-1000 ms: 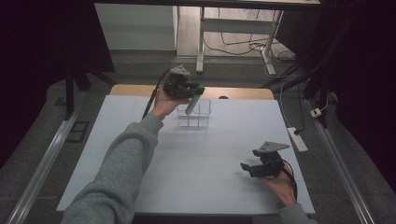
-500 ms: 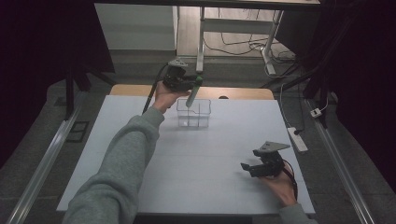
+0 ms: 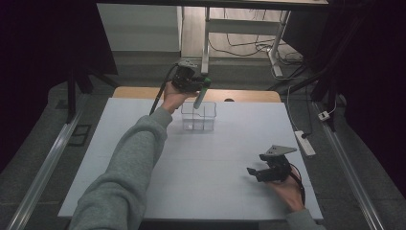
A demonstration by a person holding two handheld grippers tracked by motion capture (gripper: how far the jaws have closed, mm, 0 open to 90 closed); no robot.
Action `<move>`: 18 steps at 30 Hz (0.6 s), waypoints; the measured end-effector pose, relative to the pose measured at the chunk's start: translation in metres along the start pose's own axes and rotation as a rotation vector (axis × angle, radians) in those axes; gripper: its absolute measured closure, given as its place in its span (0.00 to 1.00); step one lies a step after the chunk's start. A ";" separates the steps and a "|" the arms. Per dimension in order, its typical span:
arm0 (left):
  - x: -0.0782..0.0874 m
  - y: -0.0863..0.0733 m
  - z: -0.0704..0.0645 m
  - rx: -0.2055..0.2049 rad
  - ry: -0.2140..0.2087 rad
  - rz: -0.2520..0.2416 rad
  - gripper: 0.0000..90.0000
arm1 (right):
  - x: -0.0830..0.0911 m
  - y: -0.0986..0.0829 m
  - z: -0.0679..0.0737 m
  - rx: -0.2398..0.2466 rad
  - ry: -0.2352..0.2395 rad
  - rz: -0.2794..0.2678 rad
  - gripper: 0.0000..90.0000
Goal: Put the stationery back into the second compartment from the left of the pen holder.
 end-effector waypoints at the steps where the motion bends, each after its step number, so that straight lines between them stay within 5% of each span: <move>1: -0.001 -0.002 0.001 0.001 0.002 0.006 0.74 | 0.000 0.000 0.000 0.000 0.001 0.001 0.22; 4: -0.003 -0.004 0.001 0.021 -0.010 0.004 0.74 | 0.000 0.000 0.000 0.001 0.000 0.002 0.22; 11: -0.006 -0.017 -0.001 -0.014 0.005 0.049 0.72 | 0.000 -0.001 0.001 0.005 0.000 0.011 0.22; 14: -0.003 -0.021 -0.002 -0.004 -0.003 0.060 0.55 | 0.000 -0.001 0.001 0.005 -0.001 0.008 0.22; 18: 0.002 -0.025 -0.004 0.001 -0.022 0.070 0.50 | -0.001 -0.001 0.002 0.007 0.002 0.009 0.22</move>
Point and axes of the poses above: each handheld gripper's, and its own axes: x roughly backward along the jaws, y roughly out of its top, z roughly to its left, the point moved 9 cm from there along -x, roughly forward along the jaws, and after that the axes turned 2 degrees about y, right-handed, at the moved point
